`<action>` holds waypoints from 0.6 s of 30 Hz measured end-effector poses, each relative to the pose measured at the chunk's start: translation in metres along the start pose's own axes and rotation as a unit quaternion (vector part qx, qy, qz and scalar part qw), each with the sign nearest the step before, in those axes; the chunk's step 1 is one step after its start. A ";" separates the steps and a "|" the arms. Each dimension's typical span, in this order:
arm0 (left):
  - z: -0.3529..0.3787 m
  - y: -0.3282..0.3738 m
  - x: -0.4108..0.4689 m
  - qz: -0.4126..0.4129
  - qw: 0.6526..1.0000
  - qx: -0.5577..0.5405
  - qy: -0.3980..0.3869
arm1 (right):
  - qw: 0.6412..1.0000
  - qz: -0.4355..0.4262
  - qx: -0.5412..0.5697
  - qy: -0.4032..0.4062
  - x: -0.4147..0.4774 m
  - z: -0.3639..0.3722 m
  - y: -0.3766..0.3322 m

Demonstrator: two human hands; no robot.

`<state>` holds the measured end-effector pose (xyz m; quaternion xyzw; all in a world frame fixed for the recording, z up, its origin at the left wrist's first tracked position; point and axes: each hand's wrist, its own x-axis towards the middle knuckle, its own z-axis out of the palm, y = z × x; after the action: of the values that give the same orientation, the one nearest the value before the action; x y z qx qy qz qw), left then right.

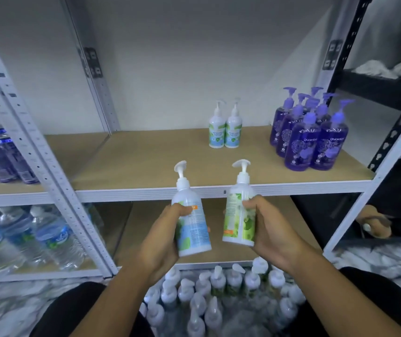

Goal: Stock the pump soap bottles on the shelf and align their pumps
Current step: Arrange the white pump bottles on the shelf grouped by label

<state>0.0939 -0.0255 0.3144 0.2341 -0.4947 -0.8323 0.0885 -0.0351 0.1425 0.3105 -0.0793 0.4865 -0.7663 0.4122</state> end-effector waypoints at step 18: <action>0.008 -0.013 -0.004 0.102 0.976 0.181 0.072 | 0.978 -0.111 -0.159 0.075 -0.004 0.007 0.017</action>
<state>0.0944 -0.0117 0.3077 0.2539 -0.6504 -0.6968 0.1644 -0.0192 0.1376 0.3015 -0.1394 0.6197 -0.7242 0.2685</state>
